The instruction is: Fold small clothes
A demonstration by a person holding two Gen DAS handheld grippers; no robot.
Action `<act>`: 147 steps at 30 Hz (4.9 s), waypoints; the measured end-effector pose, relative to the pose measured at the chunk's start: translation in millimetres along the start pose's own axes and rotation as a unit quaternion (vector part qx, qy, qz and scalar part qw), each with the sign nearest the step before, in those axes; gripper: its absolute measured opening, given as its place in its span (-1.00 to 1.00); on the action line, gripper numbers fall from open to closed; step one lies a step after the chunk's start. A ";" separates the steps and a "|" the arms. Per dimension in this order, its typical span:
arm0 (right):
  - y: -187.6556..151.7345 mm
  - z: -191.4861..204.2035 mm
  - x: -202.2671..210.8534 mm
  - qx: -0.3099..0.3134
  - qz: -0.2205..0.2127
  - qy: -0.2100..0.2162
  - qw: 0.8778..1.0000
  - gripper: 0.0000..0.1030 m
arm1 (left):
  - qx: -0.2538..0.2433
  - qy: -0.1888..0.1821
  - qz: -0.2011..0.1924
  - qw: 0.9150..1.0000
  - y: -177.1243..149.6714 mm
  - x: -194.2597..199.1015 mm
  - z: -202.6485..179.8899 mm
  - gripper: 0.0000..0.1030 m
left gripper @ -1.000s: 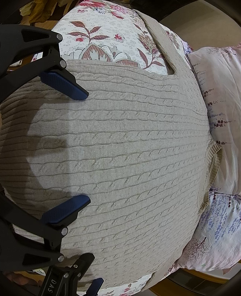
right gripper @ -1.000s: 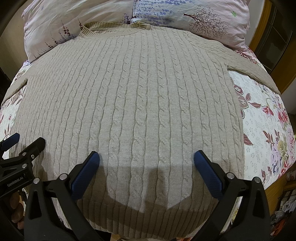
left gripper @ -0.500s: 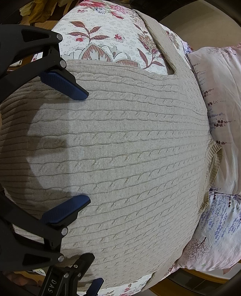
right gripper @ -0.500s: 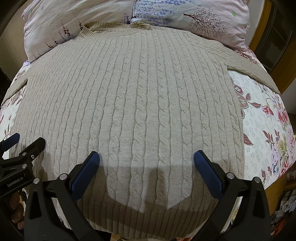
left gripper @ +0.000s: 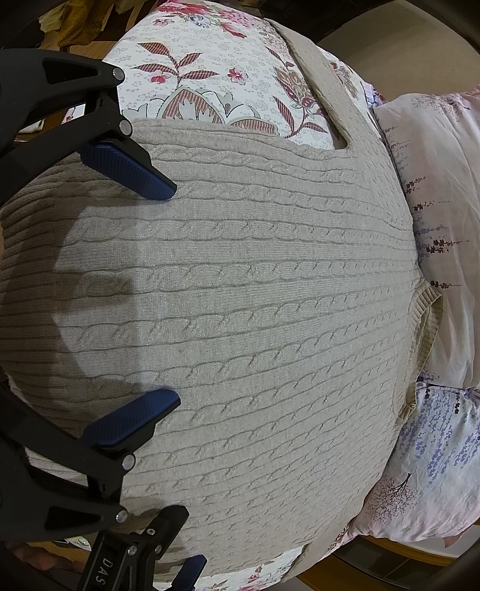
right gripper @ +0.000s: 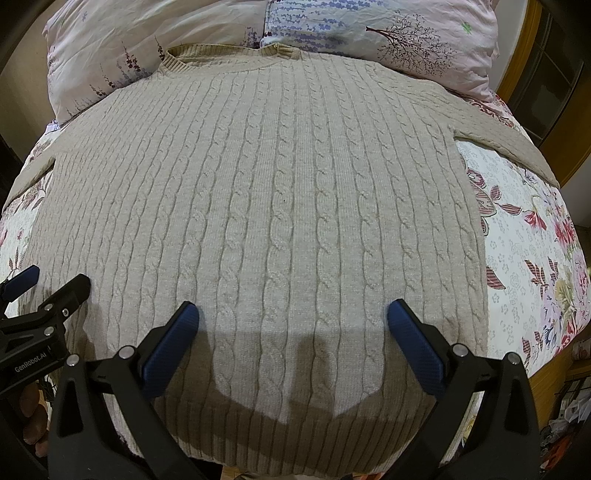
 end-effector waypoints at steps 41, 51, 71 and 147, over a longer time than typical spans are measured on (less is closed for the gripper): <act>41.2 -16.8 1.5 -0.060 -0.006 0.075 0.995 0.82 | 0.007 -0.029 0.045 0.999 20.6 -12.3 6.8 0.97; 144.1 -145.5 -0.1 -0.289 -0.053 0.142 0.945 0.47 | 0.036 -0.053 0.041 0.997 64.8 -26.6 15.0 0.97; 195.4 -302.2 -61.3 -0.522 -0.081 0.144 0.837 -0.43 | 0.057 -0.123 0.009 0.991 123.5 -48.5 11.1 0.97; 181.8 -206.8 -60.8 -0.508 -0.050 0.216 0.832 -0.82 | 0.066 -0.242 -0.024 0.968 164.5 -17.9 -39.0 0.68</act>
Point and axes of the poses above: each gripper's, at about its wrist camera, not at the fingertips, and x roughly against the way its jaws point, z to its left, y to its top, the point moved 10 cm from there along -x, roughly the way its jaws point, and after that the axes turned 11 degrees about -x, right-handed, at the moved point
